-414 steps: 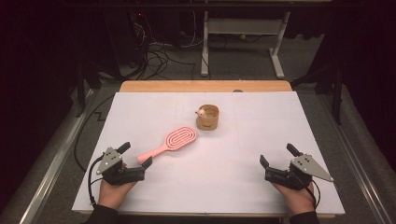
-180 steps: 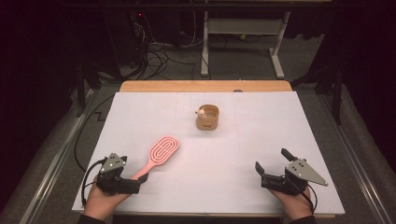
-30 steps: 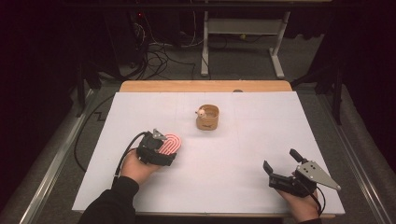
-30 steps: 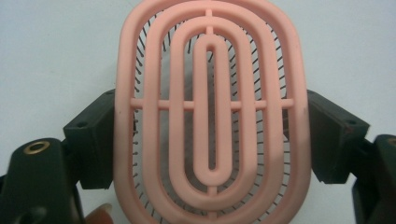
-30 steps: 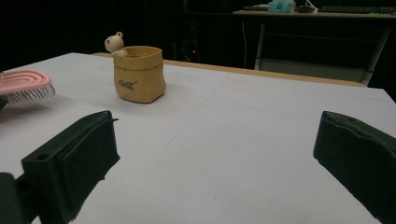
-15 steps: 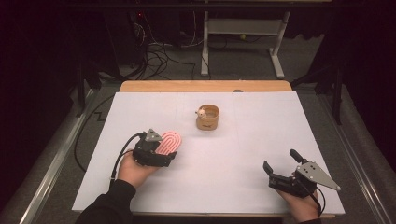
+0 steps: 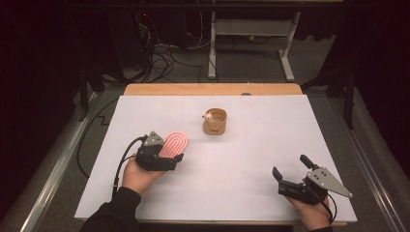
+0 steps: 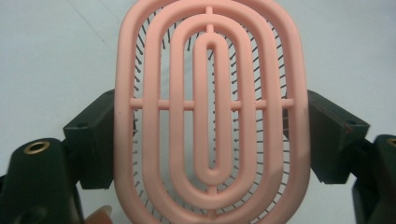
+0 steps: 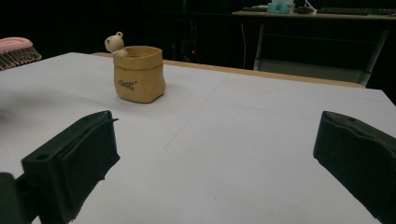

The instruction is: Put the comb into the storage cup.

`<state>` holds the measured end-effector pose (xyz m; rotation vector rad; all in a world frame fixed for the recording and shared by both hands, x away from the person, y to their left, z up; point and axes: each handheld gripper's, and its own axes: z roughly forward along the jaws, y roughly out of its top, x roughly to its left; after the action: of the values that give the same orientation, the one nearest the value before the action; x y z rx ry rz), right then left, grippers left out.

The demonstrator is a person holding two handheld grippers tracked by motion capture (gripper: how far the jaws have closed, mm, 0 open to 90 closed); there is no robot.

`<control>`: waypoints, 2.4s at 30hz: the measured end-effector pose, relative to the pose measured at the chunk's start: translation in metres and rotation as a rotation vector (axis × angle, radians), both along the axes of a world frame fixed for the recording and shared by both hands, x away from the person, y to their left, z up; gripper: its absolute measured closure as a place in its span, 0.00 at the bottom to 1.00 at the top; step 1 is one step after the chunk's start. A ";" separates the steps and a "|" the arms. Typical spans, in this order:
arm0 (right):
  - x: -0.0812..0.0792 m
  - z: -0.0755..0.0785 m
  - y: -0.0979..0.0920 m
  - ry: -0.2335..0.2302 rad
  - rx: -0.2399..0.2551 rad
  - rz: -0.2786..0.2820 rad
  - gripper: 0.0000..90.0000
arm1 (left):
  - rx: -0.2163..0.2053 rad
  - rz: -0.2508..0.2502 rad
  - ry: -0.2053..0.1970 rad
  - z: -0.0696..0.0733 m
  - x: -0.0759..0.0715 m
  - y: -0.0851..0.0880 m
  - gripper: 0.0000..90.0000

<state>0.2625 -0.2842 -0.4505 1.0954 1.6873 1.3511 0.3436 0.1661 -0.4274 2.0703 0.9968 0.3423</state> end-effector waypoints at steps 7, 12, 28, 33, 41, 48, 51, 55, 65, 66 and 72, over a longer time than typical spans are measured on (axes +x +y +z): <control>0.000 0.000 0.000 0.000 0.001 0.001 0.00 | -0.046 0.000 -0.060 0.008 -0.006 0.001 0.20; 0.000 0.000 0.000 -0.001 0.000 0.003 0.00 | -0.071 0.001 -0.100 0.013 -0.009 -0.001 0.20; 0.000 0.000 0.001 -0.002 -0.004 0.007 0.00 | -0.144 -0.039 -0.153 0.017 -0.012 -0.012 0.20; 0.000 -0.001 0.002 0.002 -0.008 0.010 0.00 | -0.163 -0.055 -0.174 0.017 -0.013 -0.019 0.20; 0.001 -0.001 0.004 0.004 -0.012 0.011 0.00 | -0.190 -0.081 -0.213 0.018 -0.015 -0.033 0.20; 0.001 -0.002 0.007 0.005 -0.019 0.016 0.00 | -0.216 -0.106 -0.237 0.020 -0.017 -0.042 0.20; 0.001 -0.002 0.009 0.006 -0.022 0.018 0.00 | -0.238 -0.127 -0.257 0.022 -0.019 -0.050 0.20; 0.002 -0.002 0.010 0.006 -0.024 0.019 0.00 | -0.253 -0.145 -0.267 0.022 -0.020 -0.056 0.20; 0.011 0.003 0.019 0.016 -0.021 0.019 0.00 | -0.293 -0.186 -0.295 0.023 -0.022 -0.065 0.20; 0.014 0.005 0.023 0.019 -0.026 0.024 0.00 | -0.295 -0.185 -0.299 0.024 -0.022 -0.065 0.20; 0.028 0.010 0.038 0.030 -0.033 0.045 0.00 | -0.316 -0.178 -0.313 0.027 -0.024 -0.060 0.20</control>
<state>0.2902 -0.2460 -0.4402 1.0697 1.7591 1.3358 0.3195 0.1059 -0.4000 1.7380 0.6286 0.3767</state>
